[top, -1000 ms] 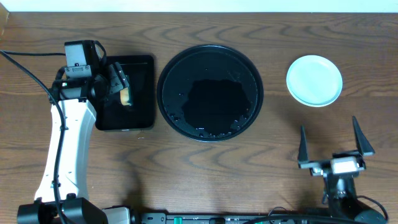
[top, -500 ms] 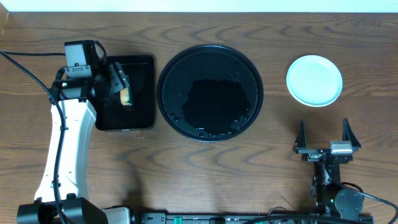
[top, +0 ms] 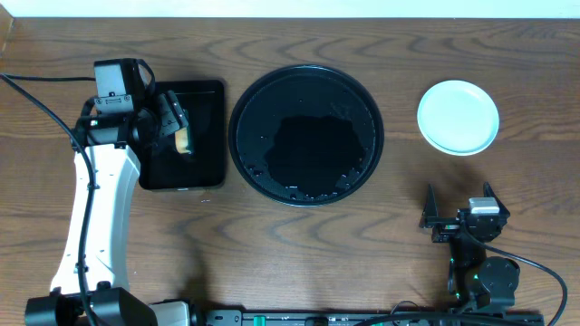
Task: Clean dirty plates on tray and stack at the side
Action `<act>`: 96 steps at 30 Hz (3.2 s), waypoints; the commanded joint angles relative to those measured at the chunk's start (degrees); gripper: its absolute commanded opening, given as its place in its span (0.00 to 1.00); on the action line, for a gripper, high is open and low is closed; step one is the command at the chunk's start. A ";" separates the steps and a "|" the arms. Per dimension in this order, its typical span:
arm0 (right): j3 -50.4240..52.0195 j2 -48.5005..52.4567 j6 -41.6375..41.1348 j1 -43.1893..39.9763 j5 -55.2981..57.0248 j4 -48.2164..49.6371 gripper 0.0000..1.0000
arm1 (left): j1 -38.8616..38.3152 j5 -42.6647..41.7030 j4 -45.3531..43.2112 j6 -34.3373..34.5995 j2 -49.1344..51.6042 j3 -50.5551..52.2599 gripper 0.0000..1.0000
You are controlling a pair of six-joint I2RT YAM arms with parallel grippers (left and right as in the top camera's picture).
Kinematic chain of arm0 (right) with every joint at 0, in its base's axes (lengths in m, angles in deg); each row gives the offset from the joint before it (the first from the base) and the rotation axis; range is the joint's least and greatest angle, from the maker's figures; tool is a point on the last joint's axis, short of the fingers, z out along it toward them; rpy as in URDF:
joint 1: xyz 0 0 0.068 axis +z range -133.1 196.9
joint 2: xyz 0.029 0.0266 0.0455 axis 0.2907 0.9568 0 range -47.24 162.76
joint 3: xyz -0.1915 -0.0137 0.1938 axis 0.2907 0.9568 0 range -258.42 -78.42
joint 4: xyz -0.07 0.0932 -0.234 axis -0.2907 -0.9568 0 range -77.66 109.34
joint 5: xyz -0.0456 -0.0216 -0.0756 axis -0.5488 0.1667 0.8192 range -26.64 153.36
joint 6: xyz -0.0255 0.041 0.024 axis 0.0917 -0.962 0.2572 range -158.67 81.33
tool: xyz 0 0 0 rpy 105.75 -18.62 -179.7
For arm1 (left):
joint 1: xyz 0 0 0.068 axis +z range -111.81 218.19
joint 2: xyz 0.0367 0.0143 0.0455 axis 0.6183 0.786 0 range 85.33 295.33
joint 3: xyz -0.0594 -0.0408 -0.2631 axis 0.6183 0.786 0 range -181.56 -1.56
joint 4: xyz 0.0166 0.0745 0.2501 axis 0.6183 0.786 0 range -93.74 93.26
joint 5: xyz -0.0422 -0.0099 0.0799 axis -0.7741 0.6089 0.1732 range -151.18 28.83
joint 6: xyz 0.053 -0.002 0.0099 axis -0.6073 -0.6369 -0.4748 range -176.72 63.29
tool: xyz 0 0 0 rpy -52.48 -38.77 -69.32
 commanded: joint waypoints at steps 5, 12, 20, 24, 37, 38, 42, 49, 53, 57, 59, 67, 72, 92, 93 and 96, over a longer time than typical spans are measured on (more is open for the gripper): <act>0.11 -0.44 -1.09 0.55 0.09 -0.26 0.99 | -0.02 0.50 0.04 0.50 -0.09 0.52 0.83; 0.11 -0.44 -1.09 0.55 0.09 -0.26 0.99 | -0.02 0.50 0.04 0.50 -0.09 0.52 0.83; 0.11 -0.44 -1.09 0.55 0.09 -0.26 0.99 | -0.02 0.50 0.04 0.50 -0.09 0.52 0.83; 0.11 -0.44 -1.09 0.55 0.09 -0.26 0.99 | -0.02 0.50 0.02 0.52 -0.09 0.50 0.83; 0.11 -0.44 -1.09 0.55 0.09 -0.26 0.99 | -0.70 0.50 0.35 0.52 -0.28 1.01 0.83; 0.11 -0.44 -1.09 0.55 0.09 -0.26 0.99 | -0.90 0.50 0.48 0.50 -0.79 1.14 0.83; 0.11 -0.44 -1.09 0.55 0.09 -0.26 0.99 | -0.90 0.50 0.68 0.50 -5.31 1.66 0.83; 0.11 -0.44 -1.09 0.55 0.09 -0.26 0.99 | -0.90 0.50 0.63 0.50 -23.30 6.67 0.83; 0.11 -0.44 -1.09 0.55 0.09 -0.26 0.99 | -0.90 0.50 0.66 0.52 -37.09 13.84 0.83; 0.11 -0.44 -1.09 0.55 0.07 -0.26 0.99 | -0.87 0.96 0.66 -0.20 -51.47 23.37 0.83; 0.11 -0.44 -1.09 0.55 0.09 -0.26 0.99 | -0.87 1.01 0.63 -1.68 -58.36 28.37 0.83; 0.11 -0.44 -1.09 0.55 0.09 -0.26 0.99 | -0.90 0.68 -9.38 2.80 -75.06 47.34 0.83; 0.11 -0.44 -1.09 0.55 0.09 -0.26 0.99 | -0.90 0.44 -31.47 10.69 -81.18 57.77 0.83; 0.11 -0.44 -1.09 0.55 0.09 -0.26 0.99 | -4.22 0.76 -40.61 4.59 -84.21 72.37 0.83; 0.11 -0.44 -1.09 0.55 0.09 -0.26 0.99 | -4.22 0.76 -38.40 3.37 -84.21 72.37 0.83; 0.11 -0.44 -1.09 0.55 0.09 -0.26 0.99 | -4.22 0.92 -35.52 -1.40 -84.13 72.37 0.83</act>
